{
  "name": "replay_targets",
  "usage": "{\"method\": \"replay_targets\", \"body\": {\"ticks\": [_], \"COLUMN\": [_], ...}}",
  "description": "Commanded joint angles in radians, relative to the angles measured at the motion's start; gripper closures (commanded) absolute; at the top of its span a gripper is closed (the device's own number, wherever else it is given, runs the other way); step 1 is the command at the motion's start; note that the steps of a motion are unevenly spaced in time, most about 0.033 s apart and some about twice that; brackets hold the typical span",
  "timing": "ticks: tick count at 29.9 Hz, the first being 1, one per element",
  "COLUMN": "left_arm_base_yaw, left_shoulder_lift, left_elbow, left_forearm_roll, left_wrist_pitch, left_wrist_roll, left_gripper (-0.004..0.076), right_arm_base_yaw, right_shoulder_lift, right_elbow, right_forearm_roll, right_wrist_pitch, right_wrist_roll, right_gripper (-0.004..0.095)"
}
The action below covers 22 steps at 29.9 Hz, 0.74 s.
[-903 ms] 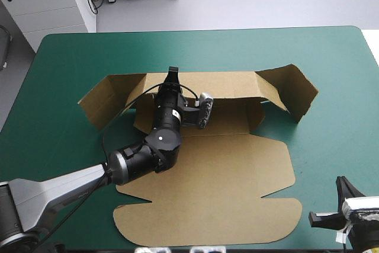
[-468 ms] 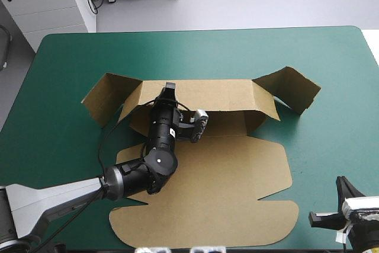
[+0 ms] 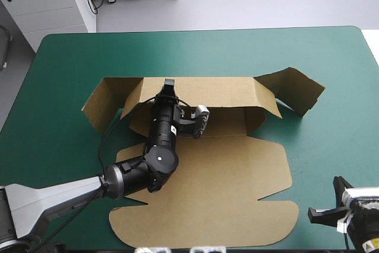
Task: Fold the box
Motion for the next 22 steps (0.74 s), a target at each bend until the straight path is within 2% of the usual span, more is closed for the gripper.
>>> {"method": "replay_targets", "body": {"ticks": [1, 4, 9, 22], "left_arm_base_yaw": [-0.006, -0.006, -0.006, -0.006], "left_shoulder_lift": [-0.041, -0.041, -0.041, -0.041], "left_elbow": [-0.053, -0.060, -0.060, -0.060], "left_forearm_roll": [0.062, 0.068, 0.068, 0.068], "left_wrist_pitch": [0.022, 0.021, 0.020, -0.013], "left_wrist_roll": [-0.009, -0.009, -0.051, -0.094], "left_gripper": [0.0731, 0.0731, 0.0731, 0.0731], "right_arm_base_yaw": [-0.002, -0.002, -0.002, -0.002], "right_shoulder_lift": [0.162, 0.319, 0.578, 1.121], "right_elbow": [-0.116, -0.241, -0.460, -0.940], "right_forearm_roll": [0.042, 0.131, 0.294, 0.313], "right_wrist_pitch": [-0.042, -0.033, -0.024, 0.081], "right_wrist_roll": [0.015, 0.007, -0.093, -0.084], "right_gripper": [0.0927, 0.0927, 0.0927, 0.0923]}}
